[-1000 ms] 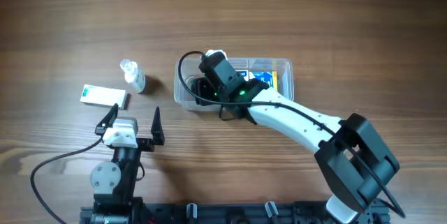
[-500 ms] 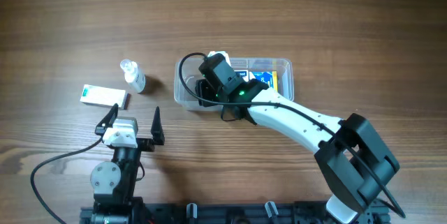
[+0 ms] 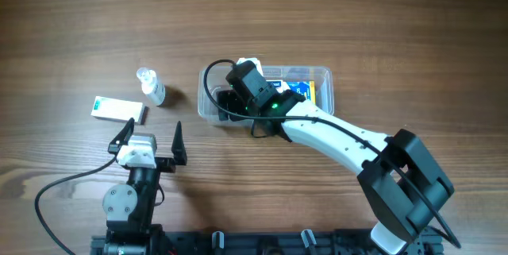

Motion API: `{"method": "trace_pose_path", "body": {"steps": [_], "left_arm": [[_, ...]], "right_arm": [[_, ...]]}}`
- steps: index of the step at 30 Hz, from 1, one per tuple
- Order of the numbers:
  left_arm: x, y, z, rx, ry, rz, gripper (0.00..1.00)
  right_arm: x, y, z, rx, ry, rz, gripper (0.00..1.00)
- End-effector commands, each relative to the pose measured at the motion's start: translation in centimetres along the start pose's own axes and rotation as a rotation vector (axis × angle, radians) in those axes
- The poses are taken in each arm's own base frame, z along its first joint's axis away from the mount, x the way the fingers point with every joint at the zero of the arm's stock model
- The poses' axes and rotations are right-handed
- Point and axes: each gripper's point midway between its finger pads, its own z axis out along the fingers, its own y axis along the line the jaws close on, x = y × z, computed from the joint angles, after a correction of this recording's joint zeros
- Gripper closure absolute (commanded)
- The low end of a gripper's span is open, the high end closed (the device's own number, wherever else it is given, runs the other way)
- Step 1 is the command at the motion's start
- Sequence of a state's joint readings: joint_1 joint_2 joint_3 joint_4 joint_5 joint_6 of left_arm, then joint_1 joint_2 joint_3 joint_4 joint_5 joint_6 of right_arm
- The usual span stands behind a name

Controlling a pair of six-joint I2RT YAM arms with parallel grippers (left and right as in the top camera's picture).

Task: Pack container
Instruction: 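Open the right gripper to release the tin and lift away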

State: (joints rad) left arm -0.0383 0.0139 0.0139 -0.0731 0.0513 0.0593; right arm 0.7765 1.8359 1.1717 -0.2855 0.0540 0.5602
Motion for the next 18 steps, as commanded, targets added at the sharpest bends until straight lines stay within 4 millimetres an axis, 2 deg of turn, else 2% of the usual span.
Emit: {"method": "trace_pose_path", "body": {"steps": [1, 4, 6, 8, 9, 10, 11, 12, 18], "left_arm": [[0.2, -0.3, 0.0, 0.016, -0.001, 0.016, 0.0], [0.2, -0.3, 0.0, 0.016, -0.001, 0.016, 0.0], [0.2, -0.3, 0.0, 0.016, -0.001, 0.016, 0.0], [0.2, -0.3, 0.0, 0.016, -0.001, 0.016, 0.0], [0.2, -0.3, 0.0, 0.016, -0.001, 0.016, 0.0], [0.2, -0.3, 0.0, 0.016, -0.001, 0.016, 0.0], [0.2, -0.3, 0.0, 0.016, -0.001, 0.016, 0.0], [0.2, -0.3, 0.0, 0.016, -0.001, 0.016, 0.0], [0.2, -0.3, 0.0, 0.016, -0.001, 0.016, 0.0]], "right_arm": [[-1.0, 0.5, 0.1, 0.0, -0.033, 0.002, 0.05], [-1.6, 1.3, -0.4, -0.04, -0.053, -0.013, 0.12], [-2.0, 2.5, -0.7, -0.099, -0.057, -0.012, 0.21], [-2.0, 3.7, -0.8, -0.16, -0.051, -0.012, 0.4], [-1.9, 4.1, -0.9, -0.185, -0.045, -0.012, 0.53], [-1.9, 4.4, -1.0, -0.202, -0.04, -0.013, 0.63], [-1.8, 4.7, -1.0, -0.207, -0.038, -0.008, 0.72], [-1.7, 4.8, -1.0, -0.209, -0.037, -0.005, 0.77], [-2.1, 5.3, -1.1, -0.227, -0.056, 0.002, 0.93]]}}
